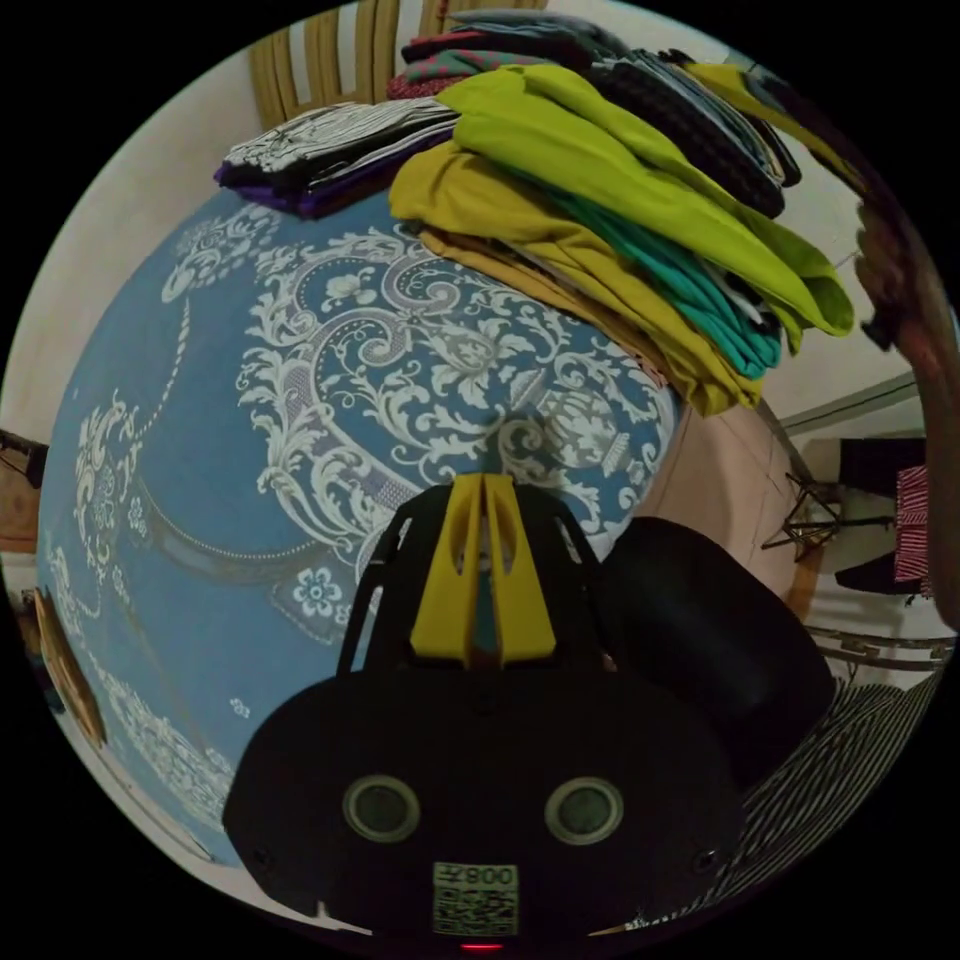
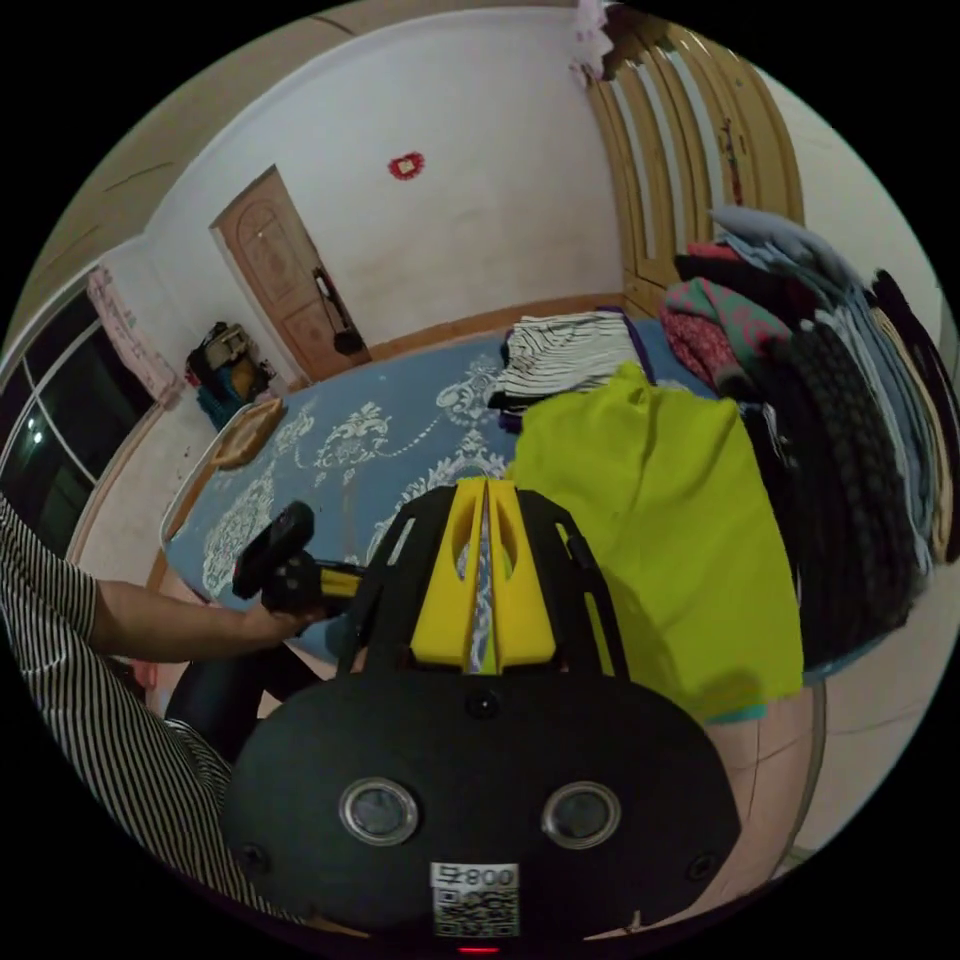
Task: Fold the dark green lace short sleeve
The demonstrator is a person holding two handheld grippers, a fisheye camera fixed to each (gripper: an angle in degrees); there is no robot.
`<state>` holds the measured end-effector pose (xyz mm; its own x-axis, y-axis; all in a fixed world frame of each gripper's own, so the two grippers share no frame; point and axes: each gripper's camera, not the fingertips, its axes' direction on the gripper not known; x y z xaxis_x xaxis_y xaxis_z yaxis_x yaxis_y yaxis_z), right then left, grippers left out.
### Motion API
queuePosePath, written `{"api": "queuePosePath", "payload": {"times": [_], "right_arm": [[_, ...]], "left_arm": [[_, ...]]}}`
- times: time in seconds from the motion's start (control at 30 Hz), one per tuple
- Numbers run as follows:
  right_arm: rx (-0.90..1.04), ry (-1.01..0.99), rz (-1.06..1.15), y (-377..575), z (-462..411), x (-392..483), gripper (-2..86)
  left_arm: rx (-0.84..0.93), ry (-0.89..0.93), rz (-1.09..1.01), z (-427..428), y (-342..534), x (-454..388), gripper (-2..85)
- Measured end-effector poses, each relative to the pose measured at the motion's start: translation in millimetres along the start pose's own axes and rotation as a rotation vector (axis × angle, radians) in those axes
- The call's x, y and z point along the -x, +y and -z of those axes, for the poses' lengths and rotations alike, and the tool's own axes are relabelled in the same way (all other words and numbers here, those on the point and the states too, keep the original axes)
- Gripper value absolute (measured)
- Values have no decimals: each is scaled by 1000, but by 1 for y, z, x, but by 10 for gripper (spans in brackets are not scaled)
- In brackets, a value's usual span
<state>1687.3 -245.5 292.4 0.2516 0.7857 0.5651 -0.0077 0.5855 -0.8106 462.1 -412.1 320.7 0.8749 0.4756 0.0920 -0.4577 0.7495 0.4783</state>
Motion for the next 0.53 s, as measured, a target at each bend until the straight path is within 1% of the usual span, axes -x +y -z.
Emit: {"api": "queuePosePath", "payload": {"times": [0.13,0.27,0.4,0.53], "right_arm": [[-19,3,77,-72,-64,37,19],[13,39,114,-141,-133,61,52],[102,80,89,-223,-220,77,68],[136,101,51,-293,-290,91,72]], "left_arm": [[-13,7,-5,11,17,7,3],[-74,28,9,26,42,17,3],[-110,51,23,40,63,27,3],[-157,97,24,56,88,39,3]]}}
